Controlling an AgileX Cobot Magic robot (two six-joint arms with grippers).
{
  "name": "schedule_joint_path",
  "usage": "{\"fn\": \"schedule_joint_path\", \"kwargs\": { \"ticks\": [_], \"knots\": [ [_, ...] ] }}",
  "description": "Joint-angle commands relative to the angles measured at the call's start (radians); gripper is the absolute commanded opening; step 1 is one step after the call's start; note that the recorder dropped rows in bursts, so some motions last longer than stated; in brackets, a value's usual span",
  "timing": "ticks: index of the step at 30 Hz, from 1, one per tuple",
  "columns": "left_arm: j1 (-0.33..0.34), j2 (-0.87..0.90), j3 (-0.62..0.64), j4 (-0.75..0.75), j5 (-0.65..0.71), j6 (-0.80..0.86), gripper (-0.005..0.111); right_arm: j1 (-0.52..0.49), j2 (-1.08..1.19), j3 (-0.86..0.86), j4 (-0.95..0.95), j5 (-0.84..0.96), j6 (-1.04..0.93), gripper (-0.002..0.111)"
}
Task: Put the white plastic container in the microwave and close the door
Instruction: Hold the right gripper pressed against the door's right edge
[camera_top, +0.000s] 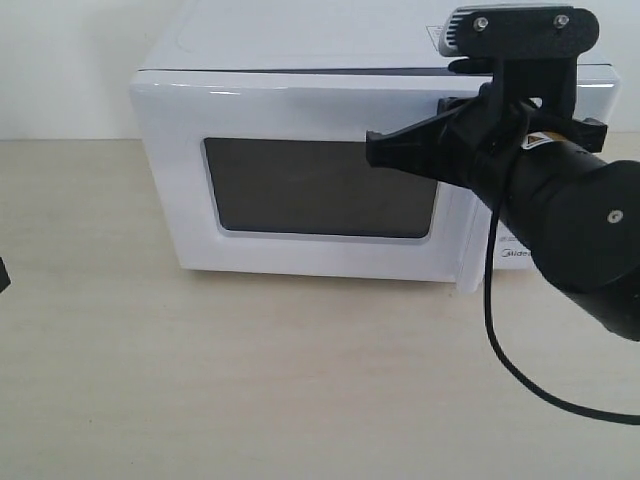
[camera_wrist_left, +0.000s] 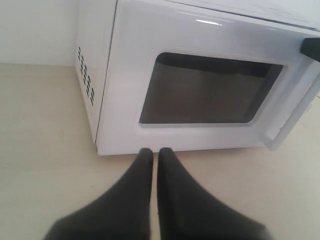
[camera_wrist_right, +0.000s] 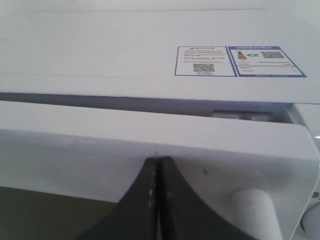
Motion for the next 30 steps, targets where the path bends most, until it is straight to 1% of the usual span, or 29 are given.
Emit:
{"fn": "schedule_joint_path", "kwargs": {
  "ticks": [1,7,30],
  "knots": [
    [-0.005,-0.004,0.001,-0.009,-0.006,-0.008,0.004,-0.020,-0.001,-0.007,0.013,0.013,-0.015,0.000],
    [-0.005,-0.004,0.001,-0.009,-0.015,-0.008,0.004,-0.072,-0.001,-0.007,0.018,0.073,-0.015,0.000],
    [-0.005,-0.004,0.001,-0.009,-0.017,-0.008,0.004,-0.083,-0.001,-0.020,-0.001,0.059,-0.022,0.000]
  ]
}}
